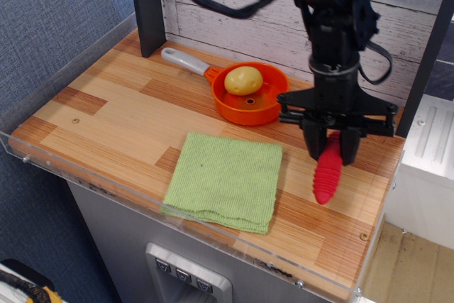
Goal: Move the red spoon from left side of the table near green cloth to right side edge of the table.
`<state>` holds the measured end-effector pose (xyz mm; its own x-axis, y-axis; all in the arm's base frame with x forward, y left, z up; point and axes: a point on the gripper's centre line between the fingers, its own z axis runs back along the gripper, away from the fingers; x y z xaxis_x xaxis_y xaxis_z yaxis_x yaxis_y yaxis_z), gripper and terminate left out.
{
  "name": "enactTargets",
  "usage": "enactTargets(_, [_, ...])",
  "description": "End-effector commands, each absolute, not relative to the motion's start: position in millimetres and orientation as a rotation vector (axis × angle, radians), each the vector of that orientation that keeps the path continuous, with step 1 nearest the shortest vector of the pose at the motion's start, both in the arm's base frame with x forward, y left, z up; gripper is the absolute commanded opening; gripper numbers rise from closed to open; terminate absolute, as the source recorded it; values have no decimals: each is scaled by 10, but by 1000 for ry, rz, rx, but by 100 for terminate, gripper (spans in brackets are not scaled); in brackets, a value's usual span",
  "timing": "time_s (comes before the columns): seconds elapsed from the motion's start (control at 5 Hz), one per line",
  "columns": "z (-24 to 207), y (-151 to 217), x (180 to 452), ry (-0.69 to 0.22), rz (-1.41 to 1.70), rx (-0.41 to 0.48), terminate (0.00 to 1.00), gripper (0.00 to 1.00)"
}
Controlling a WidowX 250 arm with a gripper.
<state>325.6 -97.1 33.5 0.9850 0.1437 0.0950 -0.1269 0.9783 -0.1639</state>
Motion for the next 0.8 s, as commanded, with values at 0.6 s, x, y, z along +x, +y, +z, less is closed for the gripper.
enactTargets(0.6, [231, -1095, 3471, -164, 146, -205, 0, 0])
